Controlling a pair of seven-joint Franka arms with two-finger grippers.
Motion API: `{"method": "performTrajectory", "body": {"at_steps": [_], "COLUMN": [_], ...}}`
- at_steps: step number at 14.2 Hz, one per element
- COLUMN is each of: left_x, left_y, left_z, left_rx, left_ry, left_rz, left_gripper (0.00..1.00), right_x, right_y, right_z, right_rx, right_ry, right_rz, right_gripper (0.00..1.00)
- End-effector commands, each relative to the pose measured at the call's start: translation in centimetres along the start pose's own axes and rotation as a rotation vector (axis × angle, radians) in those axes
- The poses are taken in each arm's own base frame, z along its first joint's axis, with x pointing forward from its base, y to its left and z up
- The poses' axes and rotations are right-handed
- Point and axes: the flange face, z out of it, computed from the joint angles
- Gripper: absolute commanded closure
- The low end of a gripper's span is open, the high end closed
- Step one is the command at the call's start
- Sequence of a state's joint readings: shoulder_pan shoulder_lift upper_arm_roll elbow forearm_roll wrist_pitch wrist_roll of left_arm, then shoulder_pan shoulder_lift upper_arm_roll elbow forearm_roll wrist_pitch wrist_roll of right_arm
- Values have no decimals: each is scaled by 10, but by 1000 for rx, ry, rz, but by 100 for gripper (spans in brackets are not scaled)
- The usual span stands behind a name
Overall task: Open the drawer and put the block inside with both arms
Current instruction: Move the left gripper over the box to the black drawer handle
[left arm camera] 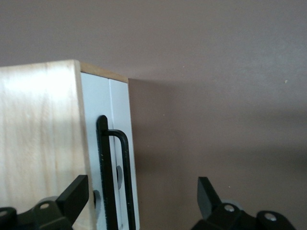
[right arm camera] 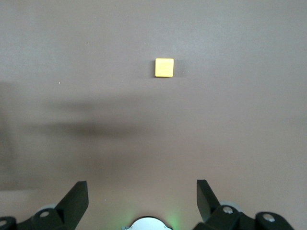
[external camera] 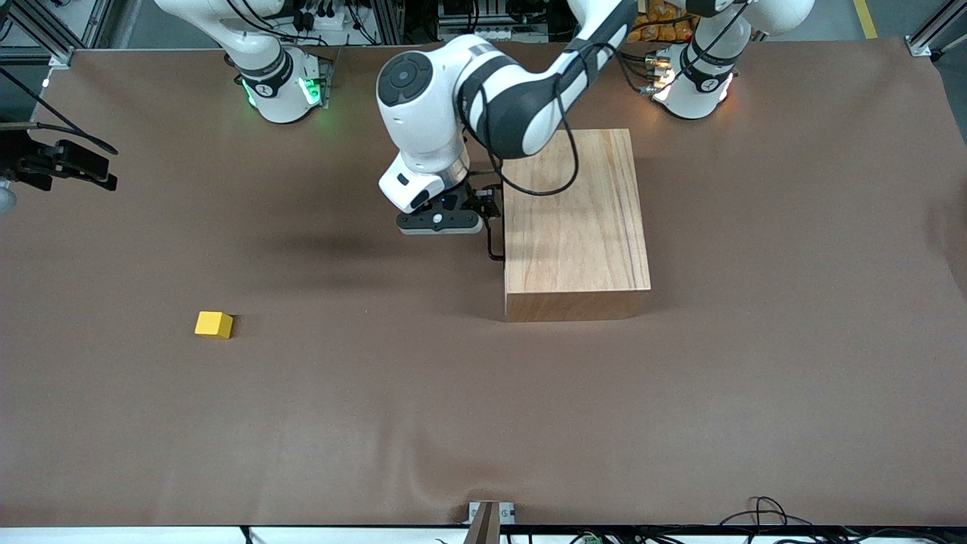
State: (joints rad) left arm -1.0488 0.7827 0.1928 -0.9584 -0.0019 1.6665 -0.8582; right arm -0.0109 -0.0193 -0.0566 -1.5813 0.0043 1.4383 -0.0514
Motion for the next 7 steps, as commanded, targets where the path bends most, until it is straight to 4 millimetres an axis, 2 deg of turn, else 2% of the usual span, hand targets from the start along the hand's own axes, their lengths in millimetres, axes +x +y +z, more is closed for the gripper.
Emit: {"method": "performTrajectory", "body": {"at_steps": [1, 5, 7], "left_x": [-11, -22, -22], "left_y": [22, 38, 38], "left_z": [8, 31, 34], "left_rx": [-6, 5, 15], "left_ry": [37, 39, 44], "left_rz": [-92, -154, -164], "left_gripper": [0, 0, 0], "right_x": [1, 0, 1], "right_y": [2, 2, 3], "right_z": [0, -2, 0], "right_rx": [10, 10, 10], "right_ry": [8, 9, 8], "right_rz": [1, 1, 3], "right_gripper": [0, 0, 0]}}
